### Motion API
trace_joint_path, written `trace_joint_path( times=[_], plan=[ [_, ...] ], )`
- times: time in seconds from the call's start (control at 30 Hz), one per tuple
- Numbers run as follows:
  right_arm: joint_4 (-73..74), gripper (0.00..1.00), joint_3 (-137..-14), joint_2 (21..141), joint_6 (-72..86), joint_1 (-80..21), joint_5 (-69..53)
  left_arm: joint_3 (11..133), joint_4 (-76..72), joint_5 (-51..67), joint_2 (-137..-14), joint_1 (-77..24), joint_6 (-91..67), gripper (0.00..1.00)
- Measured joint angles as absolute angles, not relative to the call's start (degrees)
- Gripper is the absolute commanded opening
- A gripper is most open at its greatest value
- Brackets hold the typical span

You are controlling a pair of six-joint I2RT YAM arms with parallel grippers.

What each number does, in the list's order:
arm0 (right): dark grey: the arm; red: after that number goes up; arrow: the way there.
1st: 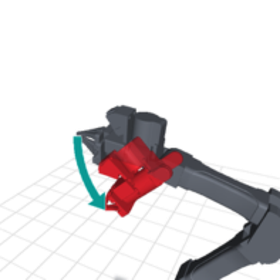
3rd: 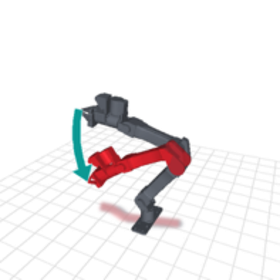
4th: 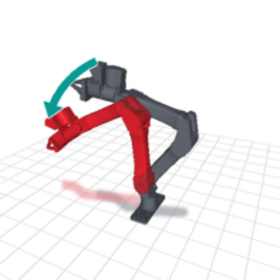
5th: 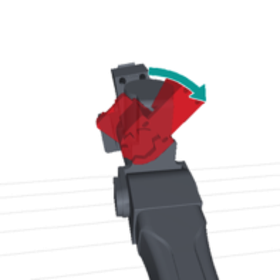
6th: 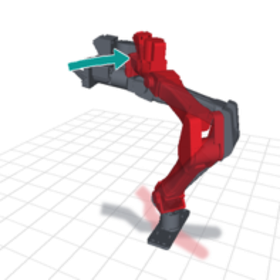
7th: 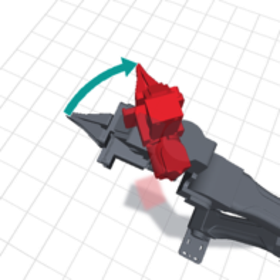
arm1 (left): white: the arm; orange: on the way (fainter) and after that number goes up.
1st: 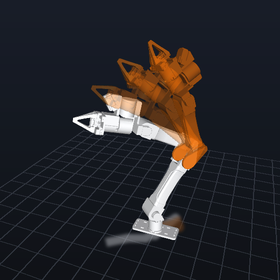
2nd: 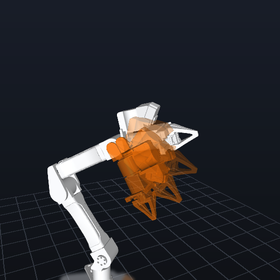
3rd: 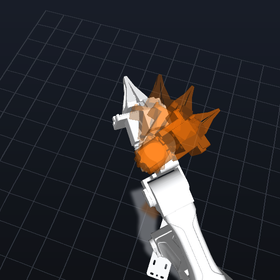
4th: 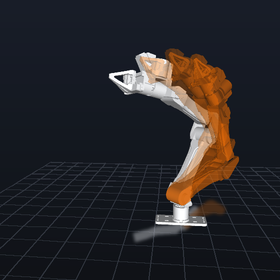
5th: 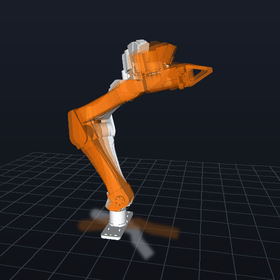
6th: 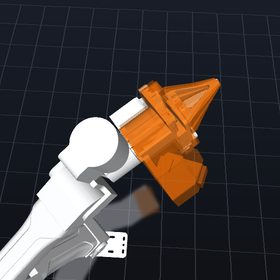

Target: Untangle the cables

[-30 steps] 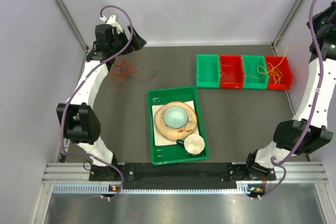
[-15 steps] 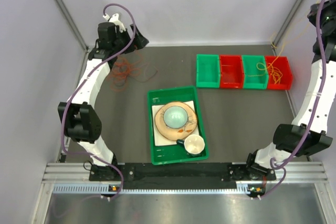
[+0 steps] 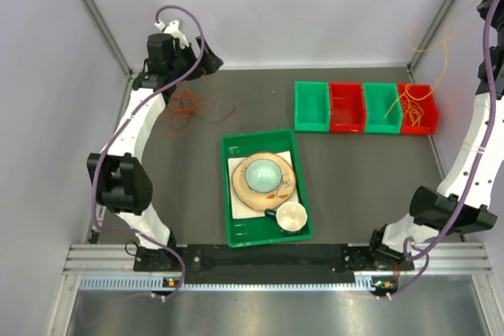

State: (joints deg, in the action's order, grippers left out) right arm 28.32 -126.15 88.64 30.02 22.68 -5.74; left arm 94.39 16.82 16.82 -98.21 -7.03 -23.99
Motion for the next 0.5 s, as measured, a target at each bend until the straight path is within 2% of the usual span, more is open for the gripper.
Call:
trace_joint_path(
  times=[0.5],
  plan=[
    [28.64,0.0,-127.22,93.51,27.22,22.68,-3.03,94.41,17.23,16.51,-98.21,-7.57,-23.83,0.99]
  ],
)
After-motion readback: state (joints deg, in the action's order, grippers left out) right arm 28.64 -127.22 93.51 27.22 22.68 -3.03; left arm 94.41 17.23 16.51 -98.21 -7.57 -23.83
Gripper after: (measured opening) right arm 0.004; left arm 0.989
